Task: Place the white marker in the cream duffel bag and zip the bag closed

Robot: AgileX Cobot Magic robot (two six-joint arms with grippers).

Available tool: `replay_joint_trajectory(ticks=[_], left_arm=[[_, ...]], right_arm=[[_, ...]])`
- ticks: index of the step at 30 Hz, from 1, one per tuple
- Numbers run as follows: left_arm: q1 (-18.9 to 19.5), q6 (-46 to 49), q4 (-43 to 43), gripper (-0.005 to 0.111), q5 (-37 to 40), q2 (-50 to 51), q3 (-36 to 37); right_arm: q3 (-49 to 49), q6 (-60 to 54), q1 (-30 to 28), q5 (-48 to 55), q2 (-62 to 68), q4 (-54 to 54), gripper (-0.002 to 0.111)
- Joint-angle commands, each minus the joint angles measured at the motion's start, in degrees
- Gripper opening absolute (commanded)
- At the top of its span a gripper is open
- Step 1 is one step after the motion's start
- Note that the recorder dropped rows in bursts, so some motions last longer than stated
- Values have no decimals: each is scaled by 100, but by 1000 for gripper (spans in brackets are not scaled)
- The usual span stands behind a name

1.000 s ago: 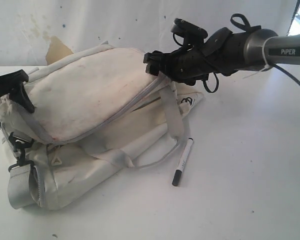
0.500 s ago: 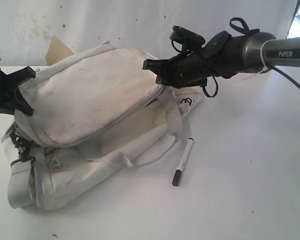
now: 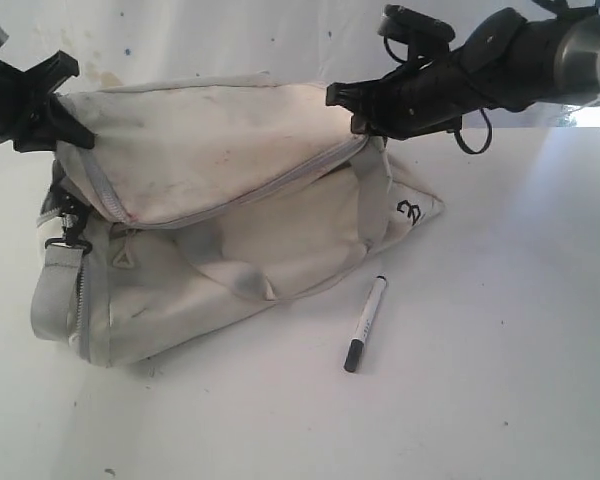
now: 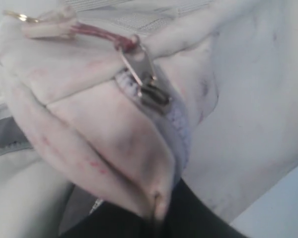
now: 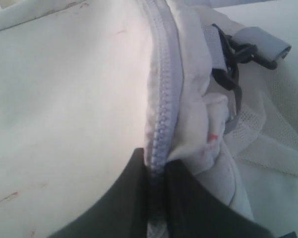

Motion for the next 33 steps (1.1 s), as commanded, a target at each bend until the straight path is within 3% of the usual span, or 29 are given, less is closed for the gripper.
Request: replay_joint_trajectory(ticks=[1,13,15,18,21,24,28,33], left_arm=[[-133,368,-248,0,-346,-20,-68],[-241,688,226,2,-104,385,-57],[-241,714,277,10,-91,398,-57],[-241,816,313,30,-142,398,-57],[-241,881,371,52,-179,398,-57],[-197,861,461,66,-129,388,-68],[-58,792,503,78,-51,312,-68],[238,469,503,85,2,180,-68]], right_arm=[[-19,-9,-336,-22,-134,-147,0],[44,-43,-377,480,-24,-237,0],[44,-43,-377,522,-24,-237,0],[44,-43,-377,578,-24,-237,2],[44,-43,-377,674,-24,-237,13],[44,5,-377,779,-24,-216,29],[44,5,-377,811,-94,-216,45],[44,19,-377,811,-272,-216,50]])
